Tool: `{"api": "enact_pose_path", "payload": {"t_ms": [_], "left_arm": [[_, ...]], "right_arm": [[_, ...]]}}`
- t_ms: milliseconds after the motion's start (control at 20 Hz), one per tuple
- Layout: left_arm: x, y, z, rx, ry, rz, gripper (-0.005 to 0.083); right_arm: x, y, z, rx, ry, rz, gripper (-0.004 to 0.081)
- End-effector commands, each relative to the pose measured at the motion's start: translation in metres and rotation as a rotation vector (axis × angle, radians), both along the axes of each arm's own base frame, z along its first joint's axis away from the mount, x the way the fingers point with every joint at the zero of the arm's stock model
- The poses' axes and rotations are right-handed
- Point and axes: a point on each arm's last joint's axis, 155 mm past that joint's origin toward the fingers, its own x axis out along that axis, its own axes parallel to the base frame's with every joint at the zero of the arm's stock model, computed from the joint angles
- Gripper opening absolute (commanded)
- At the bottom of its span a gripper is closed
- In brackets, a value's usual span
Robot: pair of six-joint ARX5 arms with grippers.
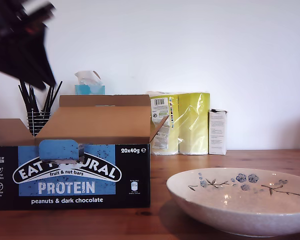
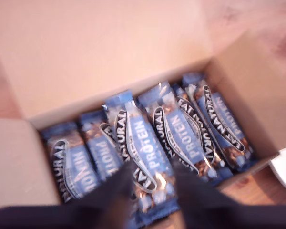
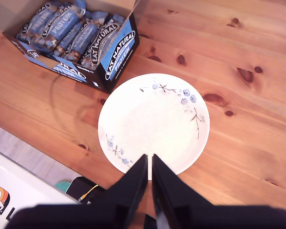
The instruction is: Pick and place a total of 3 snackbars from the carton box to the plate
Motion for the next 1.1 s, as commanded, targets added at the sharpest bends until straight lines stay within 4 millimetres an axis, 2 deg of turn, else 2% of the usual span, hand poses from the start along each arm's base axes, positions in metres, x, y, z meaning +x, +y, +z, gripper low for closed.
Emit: {"api": "enact_pose_path", "payload": {"t_ms": [0, 200, 400, 800, 1050], "left_arm": [[0.005, -0.007, -0.011, 0.02, 0.051, -0.01, 0.0552], [0.032, -0.012, -0.03, 0.134, 0.078, 0.021, 0.0552], [0.042, -0.021, -0.048, 0.173, 0.117, 0.01, 0.0554], [0.044, -0.013, -0.084, 0.249, 0.188, 0.034, 0.0554], [0.041, -0.017, -0.091, 0.238, 0.212, 0.019, 0.0554]], "right_arm": [[0.001, 0.001, -0.002, -0.004, 0.003, 0.001, -0.0013], [0.002, 0.001, -0.004, -0.009, 0.011, 0.001, -0.0013], [0.003, 0.001, -0.004, -0.011, 0.008, -0.002, -0.0013], [0.005, -0.002, -0.004, -0.024, 0.0, -0.012, -0.0013], [0.005, -0.002, -0.004, -0.028, 0.001, -0.009, -0.0013]]}}
